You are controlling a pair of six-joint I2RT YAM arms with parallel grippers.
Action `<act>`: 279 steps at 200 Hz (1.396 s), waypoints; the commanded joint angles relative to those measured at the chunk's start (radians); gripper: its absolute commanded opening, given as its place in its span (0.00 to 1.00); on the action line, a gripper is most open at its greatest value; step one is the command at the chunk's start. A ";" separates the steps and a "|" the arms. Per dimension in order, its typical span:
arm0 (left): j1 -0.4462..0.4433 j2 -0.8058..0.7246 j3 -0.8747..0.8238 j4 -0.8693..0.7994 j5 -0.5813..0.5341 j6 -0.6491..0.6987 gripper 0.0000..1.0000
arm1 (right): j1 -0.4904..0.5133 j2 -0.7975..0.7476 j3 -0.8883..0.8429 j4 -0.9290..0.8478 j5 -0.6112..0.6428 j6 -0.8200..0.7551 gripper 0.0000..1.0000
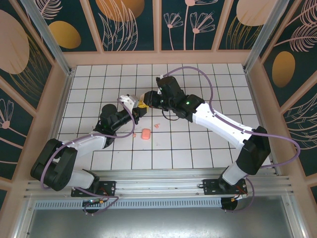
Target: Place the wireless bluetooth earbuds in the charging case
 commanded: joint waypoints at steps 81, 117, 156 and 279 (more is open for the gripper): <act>-0.007 -0.025 0.007 0.024 0.008 0.023 0.13 | -0.053 -0.011 0.089 -0.019 -0.012 -0.083 0.26; -0.007 -0.028 0.007 0.017 0.005 0.024 0.13 | -0.052 0.009 0.094 0.002 -0.052 -0.090 0.23; -0.007 -0.031 0.009 0.015 0.005 0.025 0.13 | -0.052 0.026 0.100 0.000 -0.079 -0.095 0.23; -0.007 -0.040 0.012 0.010 0.008 0.029 0.13 | -0.044 0.051 0.103 0.002 -0.120 -0.108 0.21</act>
